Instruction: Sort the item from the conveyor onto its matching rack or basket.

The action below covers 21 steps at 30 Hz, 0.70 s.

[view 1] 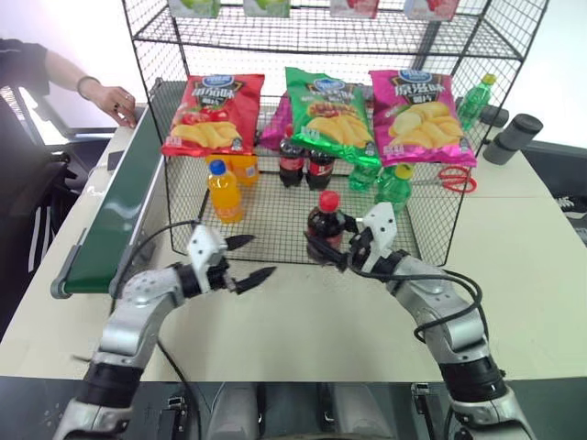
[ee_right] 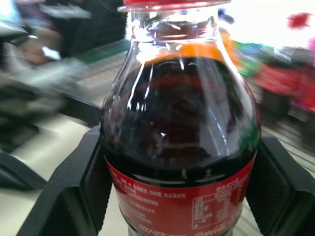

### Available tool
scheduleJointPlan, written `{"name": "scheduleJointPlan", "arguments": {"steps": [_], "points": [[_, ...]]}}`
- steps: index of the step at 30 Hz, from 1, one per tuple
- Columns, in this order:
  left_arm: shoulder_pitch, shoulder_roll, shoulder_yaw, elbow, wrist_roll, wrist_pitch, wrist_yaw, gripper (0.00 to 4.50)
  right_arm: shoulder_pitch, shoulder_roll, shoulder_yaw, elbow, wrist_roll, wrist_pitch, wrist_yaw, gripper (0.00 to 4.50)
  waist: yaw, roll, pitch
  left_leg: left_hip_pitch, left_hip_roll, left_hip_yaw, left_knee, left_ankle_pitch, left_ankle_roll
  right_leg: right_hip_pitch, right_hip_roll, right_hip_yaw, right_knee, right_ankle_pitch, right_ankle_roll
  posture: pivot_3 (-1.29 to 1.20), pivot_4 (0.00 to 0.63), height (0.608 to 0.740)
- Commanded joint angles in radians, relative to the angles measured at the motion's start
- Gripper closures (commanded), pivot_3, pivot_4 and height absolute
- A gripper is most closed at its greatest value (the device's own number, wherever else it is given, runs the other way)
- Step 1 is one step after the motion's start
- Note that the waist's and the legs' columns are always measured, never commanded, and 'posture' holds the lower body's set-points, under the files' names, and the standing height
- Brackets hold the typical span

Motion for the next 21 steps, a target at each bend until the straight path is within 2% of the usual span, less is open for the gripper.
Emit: {"name": "scheduleJointPlan", "arguments": {"steps": [1, 6, 14, 21], "points": [[0.039, -0.01, 0.106, -0.027, -0.009, -0.053, 0.078, 0.06, -0.039, 0.062, -0.022, 0.072, -0.045, -0.131, -0.042, 1.48, 0.001, 0.0, 0.0, 0.0, 0.0, 0.0, 0.0, 0.0, 0.0, 0.0, -0.001, 0.0, 0.0, 0.0, 0.0, 0.0, 0.15, 0.74], [0.117, -0.015, 0.181, -0.08, -0.04, -0.078, 0.099, 0.06, -0.136, 0.161, -0.048, 0.301, -0.101, -0.27, -0.108, 1.48, -0.006, 0.0, 0.0, 0.0, 0.0, 0.001, 0.0, 0.0, 0.0, 0.0, -0.003, 0.0, 0.0, 0.0, 0.0, 0.0, 0.15, 0.74], [0.157, -0.011, 0.195, -0.123, -0.053, -0.076, 0.095, 0.06, -0.355, 0.253, -0.084, 0.718, -0.165, -0.483, -0.165, 1.48, -0.007, 0.001, 0.0, 0.001, 0.0, 0.001, 0.0, 0.0, 0.0, 0.0, -0.004, 0.0, 0.002, 0.0, 0.0, 0.0, 0.15, 0.74], [0.169, -0.009, 0.18, -0.14, -0.044, -0.077, 0.092, 0.06, -0.44, 0.289, -0.094, 0.909, -0.189, -0.59, -0.16, 1.48, -0.014, 0.001, 0.0, 0.001, 0.0, 0.002, -0.001, 0.0, -0.001, 0.0, -0.005, 0.0, 0.002, 0.0, 0.0, 0.0, 0.15, 0.74]]}}
